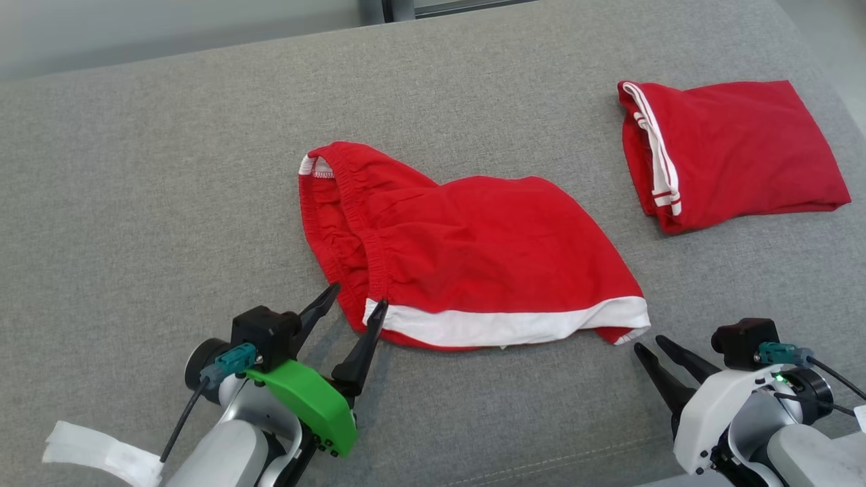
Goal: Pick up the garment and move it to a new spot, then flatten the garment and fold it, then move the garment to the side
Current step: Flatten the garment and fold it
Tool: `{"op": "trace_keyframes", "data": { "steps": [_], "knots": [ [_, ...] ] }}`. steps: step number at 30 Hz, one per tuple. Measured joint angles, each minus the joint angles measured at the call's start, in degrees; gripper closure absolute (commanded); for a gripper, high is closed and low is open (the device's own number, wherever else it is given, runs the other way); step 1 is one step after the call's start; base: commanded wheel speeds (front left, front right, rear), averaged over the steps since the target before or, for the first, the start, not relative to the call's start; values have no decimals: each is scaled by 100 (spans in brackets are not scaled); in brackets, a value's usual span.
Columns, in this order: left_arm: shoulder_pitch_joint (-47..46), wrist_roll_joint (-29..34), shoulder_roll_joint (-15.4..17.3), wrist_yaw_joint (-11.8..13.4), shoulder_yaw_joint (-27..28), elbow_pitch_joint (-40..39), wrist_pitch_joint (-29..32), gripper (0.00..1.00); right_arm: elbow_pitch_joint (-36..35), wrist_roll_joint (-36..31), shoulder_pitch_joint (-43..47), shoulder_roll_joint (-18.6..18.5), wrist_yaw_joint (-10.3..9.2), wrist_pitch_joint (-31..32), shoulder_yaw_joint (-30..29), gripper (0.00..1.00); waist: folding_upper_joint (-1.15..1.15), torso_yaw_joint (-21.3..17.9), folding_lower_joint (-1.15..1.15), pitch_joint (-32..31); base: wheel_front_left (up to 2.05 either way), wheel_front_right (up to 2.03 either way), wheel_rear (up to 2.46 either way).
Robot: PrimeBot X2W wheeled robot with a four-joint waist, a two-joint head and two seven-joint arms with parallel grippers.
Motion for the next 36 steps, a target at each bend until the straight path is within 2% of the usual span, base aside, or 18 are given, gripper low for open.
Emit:
{"op": "trace_keyframes", "data": {
  "steps": [15,17,19,21,29,36],
  "knots": [
    [-172,0,-58,-42,-86,89,8,0,240,-77,-338,138,148,-137,113,55,0,213,0,105,0,0,0],
    [-173,0,-57,-43,-69,104,3,0,298,-78,-348,153,174,-138,137,65,0,227,0,109,0,0,0],
    [-174,0,-58,-43,-68,113,0,0,355,-78,-348,154,196,-138,153,90,0,239,0,108,0,0,0],
    [-174,0,-58,-43,-65,120,-1,0,403,-78,-348,154,200,-140,154,99,0,249,0,104,0,0,0],
    [-174,0,-57,-43,-37,179,-34,0,509,-153,-436,122,250,-193,168,100,0,241,0,79,0,0,0],
    [-176,-43,-60,-45,-25,209,-52,0,472,-804,-733,-501,235,-292,169,100,0,203,0,61,0,0,0]
  ]
}}
